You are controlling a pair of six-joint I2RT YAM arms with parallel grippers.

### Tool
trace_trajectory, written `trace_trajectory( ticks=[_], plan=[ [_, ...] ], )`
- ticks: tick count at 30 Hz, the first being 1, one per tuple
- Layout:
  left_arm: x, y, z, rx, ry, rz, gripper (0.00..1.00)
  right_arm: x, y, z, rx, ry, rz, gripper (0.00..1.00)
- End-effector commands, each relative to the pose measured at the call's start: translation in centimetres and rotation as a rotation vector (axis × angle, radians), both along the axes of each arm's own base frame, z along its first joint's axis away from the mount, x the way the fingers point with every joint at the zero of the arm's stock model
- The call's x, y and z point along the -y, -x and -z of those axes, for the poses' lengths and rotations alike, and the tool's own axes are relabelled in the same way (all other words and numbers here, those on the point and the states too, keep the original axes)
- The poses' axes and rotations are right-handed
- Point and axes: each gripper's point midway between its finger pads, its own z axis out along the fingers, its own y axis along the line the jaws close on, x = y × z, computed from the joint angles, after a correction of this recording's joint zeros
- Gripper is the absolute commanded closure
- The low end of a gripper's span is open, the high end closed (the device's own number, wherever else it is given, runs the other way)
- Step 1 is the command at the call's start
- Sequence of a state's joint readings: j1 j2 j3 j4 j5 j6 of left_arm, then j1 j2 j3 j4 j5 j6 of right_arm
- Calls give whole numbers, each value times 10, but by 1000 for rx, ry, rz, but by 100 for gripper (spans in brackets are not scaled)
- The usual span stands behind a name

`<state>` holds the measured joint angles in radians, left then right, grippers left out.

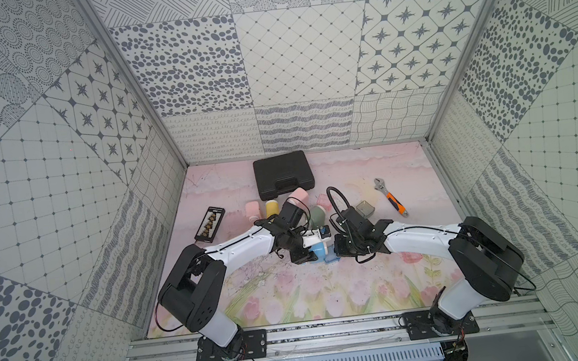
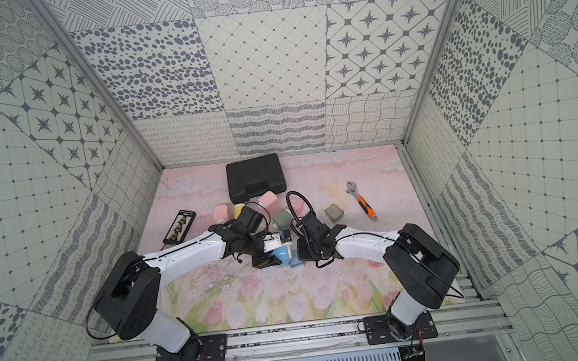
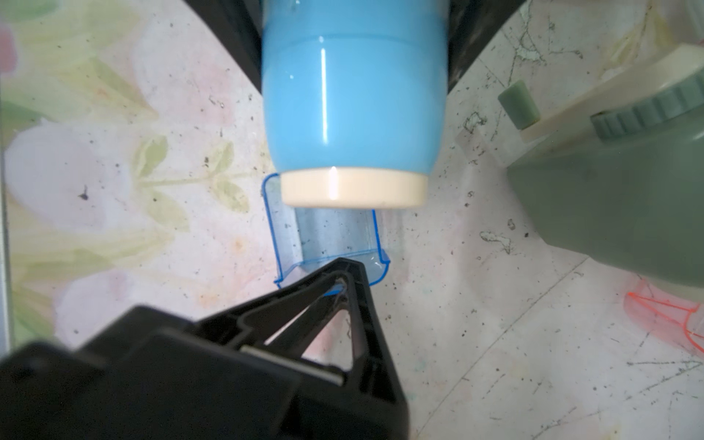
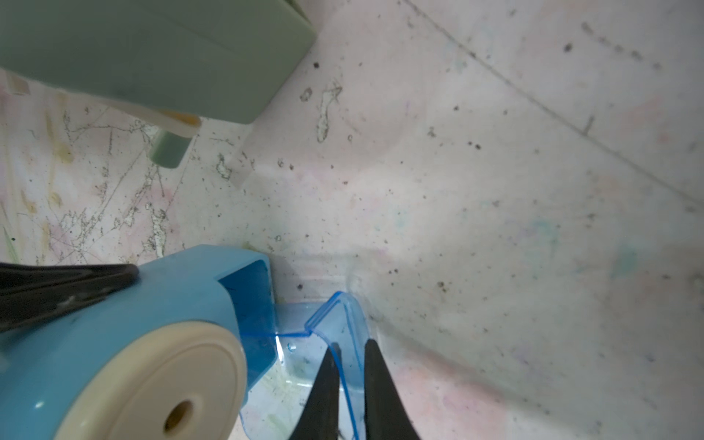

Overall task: Put the tray back into the pencil sharpener
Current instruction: Close the container of the pencil sharpener.

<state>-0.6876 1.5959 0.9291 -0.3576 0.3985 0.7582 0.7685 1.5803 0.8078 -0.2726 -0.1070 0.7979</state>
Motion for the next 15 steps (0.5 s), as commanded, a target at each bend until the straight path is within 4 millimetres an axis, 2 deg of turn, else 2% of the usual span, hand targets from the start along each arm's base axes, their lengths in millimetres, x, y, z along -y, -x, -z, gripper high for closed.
trace_trajectory(
  ticks=[1, 5, 8, 11, 15],
  plan=[
    [-3, 24, 4, -53, 2, 97, 52, -16, -13, -9, 27, -55, 22, 87],
    [-4, 21, 5, -48, -8, 81, 53, -7, -12, -6, 28, -32, 61, 90],
    [-3, 20, 4, -48, -5, 82, 52, -10, -11, -7, 21, -51, 60, 90],
    [-2, 20, 4, -47, 0, 83, 53, -21, -10, -9, 19, -88, 41, 90],
    [-2, 17, 4, -40, 0, 74, 54, -46, -7, -16, 16, -162, -18, 87]
  ],
)
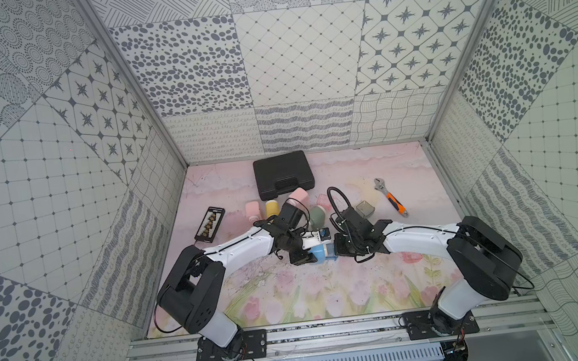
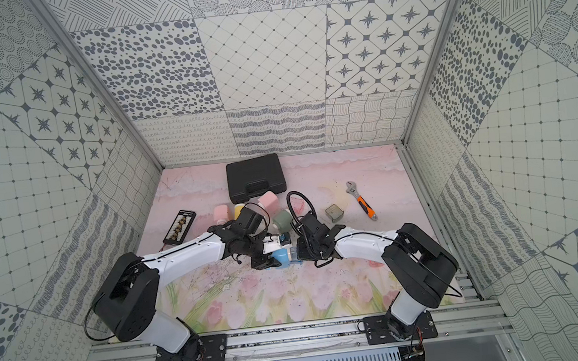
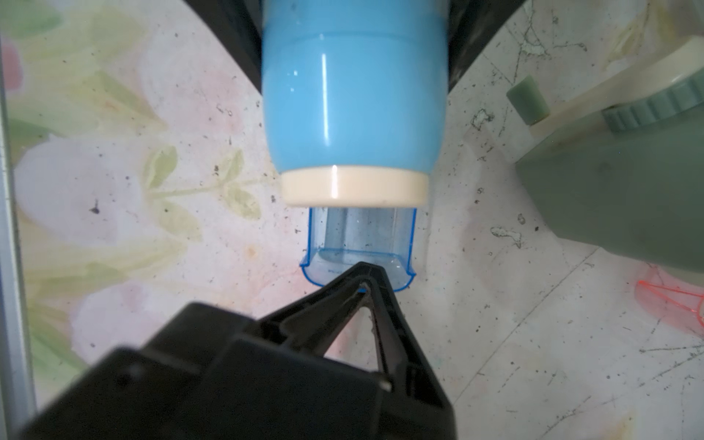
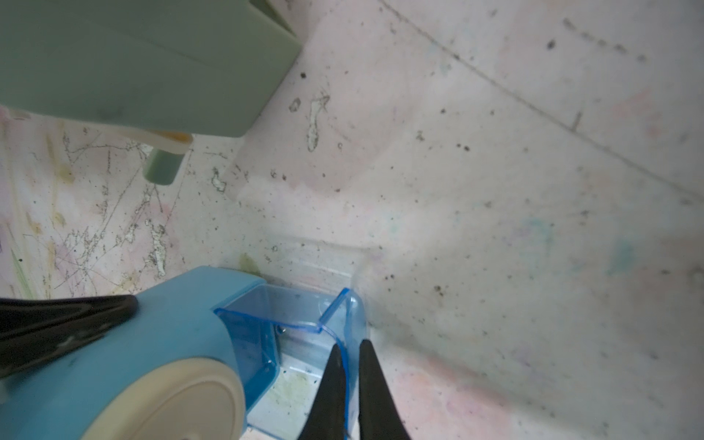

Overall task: Put the tray back into the pencil sharpener
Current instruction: Close the container of the pencil sharpener.

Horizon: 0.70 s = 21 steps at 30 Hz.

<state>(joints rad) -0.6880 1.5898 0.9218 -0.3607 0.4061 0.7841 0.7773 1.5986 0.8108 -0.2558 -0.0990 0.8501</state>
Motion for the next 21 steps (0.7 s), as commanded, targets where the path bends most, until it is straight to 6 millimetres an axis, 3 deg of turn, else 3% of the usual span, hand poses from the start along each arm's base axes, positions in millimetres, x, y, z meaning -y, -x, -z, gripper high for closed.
trace_trajectory(
  ticks=[1, 6, 13, 17, 21],
  plan=[
    [-1, 14, 4, -44, -2, 49, 54, -47, -5, -20, 34, -172, -65, 86],
    [-2, 13, 6, -31, -9, 51, 56, -46, -4, -30, 52, -237, -60, 82],
    [-8, 9, 13, -12, -47, 50, 60, -6, 2, -43, 96, -227, 54, 73],
    [-7, 9, 13, -12, -44, 52, 62, 19, 3, -39, 101, -146, 130, 79],
    [-6, 10, 13, -19, -43, 52, 63, 10, 1, -24, 62, -108, 104, 84]
  ],
)
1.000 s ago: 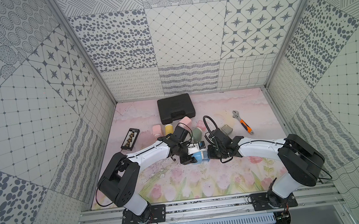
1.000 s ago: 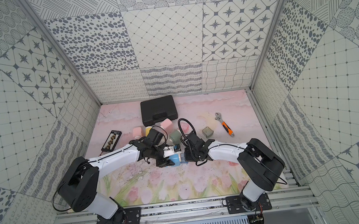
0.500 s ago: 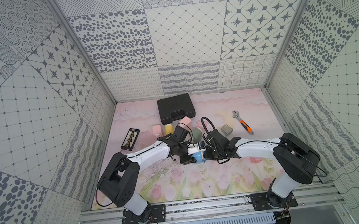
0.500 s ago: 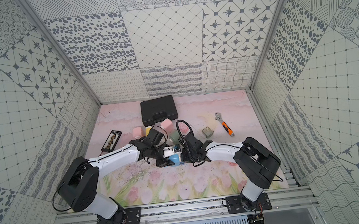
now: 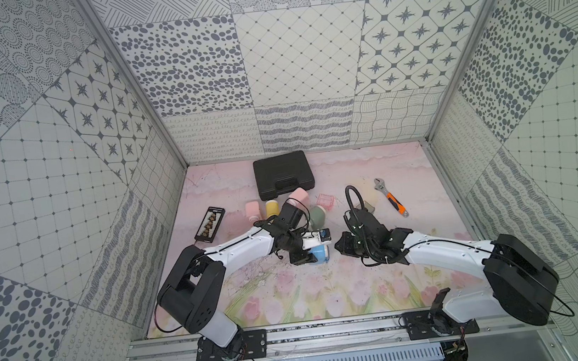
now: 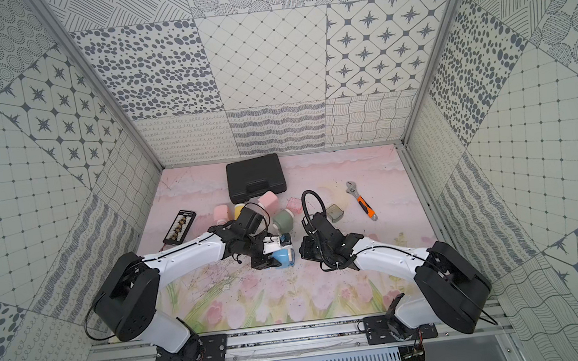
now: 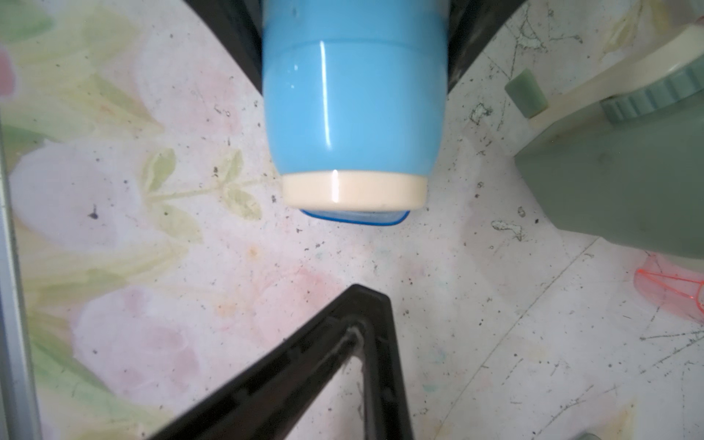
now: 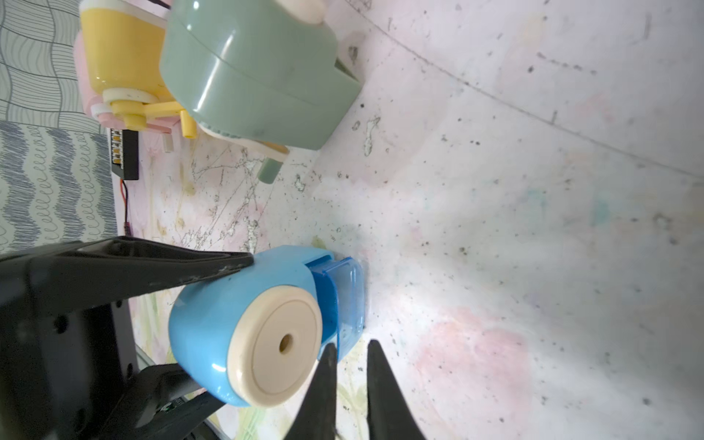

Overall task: Put the tray back into the pencil sharpener
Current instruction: Close the container of the pencil sharpener, then place the pencil sharpener at the center of the board.

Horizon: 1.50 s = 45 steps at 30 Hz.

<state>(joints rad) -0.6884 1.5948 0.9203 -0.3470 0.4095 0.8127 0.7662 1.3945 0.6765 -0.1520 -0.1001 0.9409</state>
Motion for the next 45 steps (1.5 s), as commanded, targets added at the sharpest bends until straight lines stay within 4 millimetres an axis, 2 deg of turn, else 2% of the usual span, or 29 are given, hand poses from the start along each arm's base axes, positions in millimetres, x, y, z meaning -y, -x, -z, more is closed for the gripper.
trace_trajectory(
  ticks=[1, 4, 8, 16, 20, 24, 27, 29, 30, 35, 39, 45],
  plan=[
    [-8, 11, 12, -37, -50, 26, 63, -5, -4, 14, -27, 31, 9, 85],
    [-8, 11, 12, -37, -48, 25, 63, -24, -3, 21, -53, -21, -44, 85],
    [-8, 11, 13, -40, -48, 26, 63, -50, -1, 18, -64, -159, -105, 85],
    [-8, 12, 11, -42, -43, 29, 64, -65, 0, 21, -85, -248, -124, 85],
    [-8, 11, 11, -36, -47, 25, 65, -55, -2, 15, -63, -230, -88, 85],
    [-7, 8, 0, -20, -26, -3, 71, -23, -4, 3, 6, -147, -2, 81],
    [-5, 3, -28, 6, 20, -73, 85, 5, -2, -10, 67, -81, 63, 79],
    [-7, -2, -50, 34, 59, -146, 100, 19, 0, -20, 106, -67, 99, 79],
    [-10, -7, -60, 47, 74, -208, 100, 24, 1, -25, 126, -65, 111, 79],
    [-39, -24, -99, 68, 140, -583, 100, 34, -1, -46, 190, -79, 141, 79],
    [-85, -33, -118, 131, 124, -888, 100, 30, -3, -49, 196, -83, 129, 79],
    [-153, -43, -144, 244, 94, -1205, 100, 20, -5, -46, 180, -94, 101, 79]
  ],
)
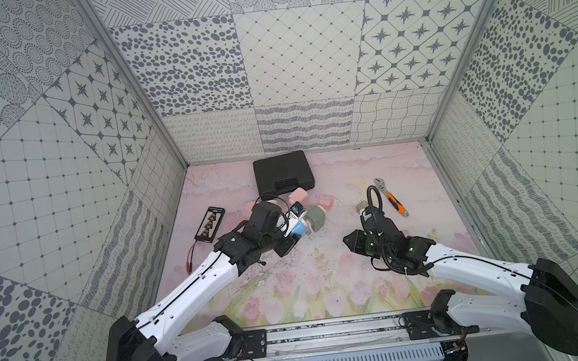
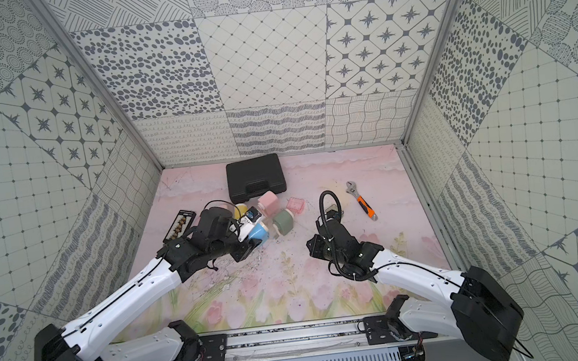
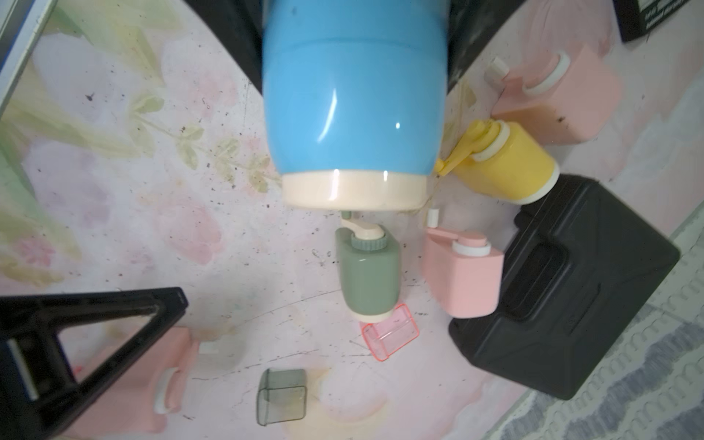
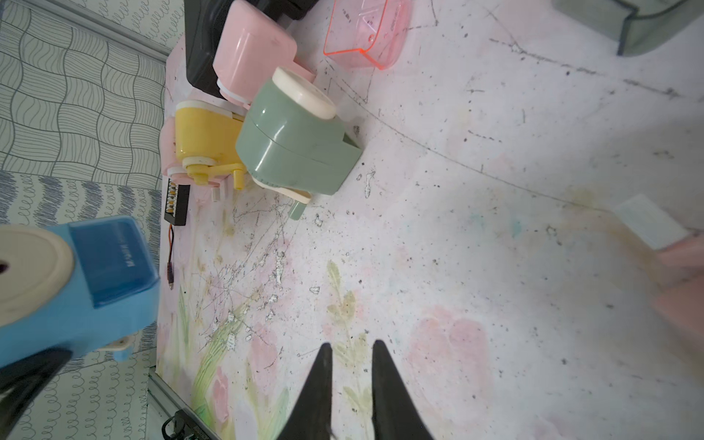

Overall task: Put the tray back into the pencil sharpener
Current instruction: Place the pencil sharpener at the center of the board.

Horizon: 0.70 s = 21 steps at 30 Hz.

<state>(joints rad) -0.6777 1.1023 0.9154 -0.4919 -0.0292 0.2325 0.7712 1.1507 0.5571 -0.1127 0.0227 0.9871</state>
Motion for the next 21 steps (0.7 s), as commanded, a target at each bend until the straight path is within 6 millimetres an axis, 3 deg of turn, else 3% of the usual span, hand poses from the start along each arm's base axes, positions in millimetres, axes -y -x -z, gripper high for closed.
trace_trajectory(
  ticks=[1, 6, 11, 21],
  plan=[
    [-85, -18, -20, 35, -2, -524, 100, -9, -6, -10, 32, -25, -17, 79],
    [-143, -22, -19, -66, 127, -755, 100, -9, -8, -16, 55, -36, -14, 79],
    [-183, -27, -7, -115, 133, -923, 100, -11, -8, -20, 73, -48, -24, 78],
    [-209, -71, 40, -221, 259, -999, 100, -14, -7, -22, 82, -58, -46, 78]
  ],
)
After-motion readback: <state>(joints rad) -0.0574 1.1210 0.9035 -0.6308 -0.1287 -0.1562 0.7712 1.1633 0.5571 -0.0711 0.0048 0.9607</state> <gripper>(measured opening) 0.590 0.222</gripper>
